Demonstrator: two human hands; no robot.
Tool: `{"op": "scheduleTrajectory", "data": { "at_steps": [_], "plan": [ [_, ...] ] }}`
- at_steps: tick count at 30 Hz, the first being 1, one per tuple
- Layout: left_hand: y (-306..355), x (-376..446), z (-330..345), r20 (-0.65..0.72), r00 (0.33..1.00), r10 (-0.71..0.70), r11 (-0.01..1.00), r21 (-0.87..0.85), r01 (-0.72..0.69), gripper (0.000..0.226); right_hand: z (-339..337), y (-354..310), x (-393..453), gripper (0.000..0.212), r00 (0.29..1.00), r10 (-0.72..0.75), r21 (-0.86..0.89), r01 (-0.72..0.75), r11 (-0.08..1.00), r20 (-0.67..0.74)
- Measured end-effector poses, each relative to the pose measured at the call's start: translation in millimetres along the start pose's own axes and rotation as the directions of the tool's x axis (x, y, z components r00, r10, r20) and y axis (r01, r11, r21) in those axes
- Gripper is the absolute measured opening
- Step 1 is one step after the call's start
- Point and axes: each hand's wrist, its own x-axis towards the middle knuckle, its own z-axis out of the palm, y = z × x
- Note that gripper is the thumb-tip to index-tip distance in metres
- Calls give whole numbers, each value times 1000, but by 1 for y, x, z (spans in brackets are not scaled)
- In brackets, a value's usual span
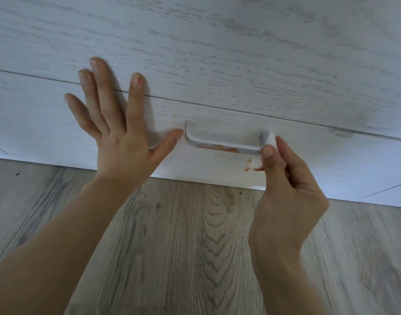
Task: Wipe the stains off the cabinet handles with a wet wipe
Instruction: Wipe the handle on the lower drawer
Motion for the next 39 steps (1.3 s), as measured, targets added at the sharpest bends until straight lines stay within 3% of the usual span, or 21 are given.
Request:
{"op": "scheduleTrajectory", "data": {
  "at_steps": [4, 23, 30, 33, 39],
  "plan": [
    [1, 0, -1, 6, 1000, -11, 1000, -25, 11, 81, -4, -1, -3, 20, 994, -61, -110, 70, 991, 86],
    [4, 1, -3, 23, 999, -46, 998, -42, 47, 81, 2, 3, -13, 23, 979, -190, -88, 196, 977, 67],
    [3, 0, -2, -12, 1000, -11, 1000, -18, 11, 81, 9, 6, -16, 26, 993, -120, -9, 120, 993, 17],
    [2, -2, -2, -12, 1000, -11, 1000, -27, 10, 80, 17, 8, -24, 25, 985, -154, -53, 159, 986, 80],
    [4, -4, -1, -30, 999, -22, 998, -52, 21, 78, 22, 10, -27, 24, 989, -141, -27, 143, 989, 50]
  ]
}}
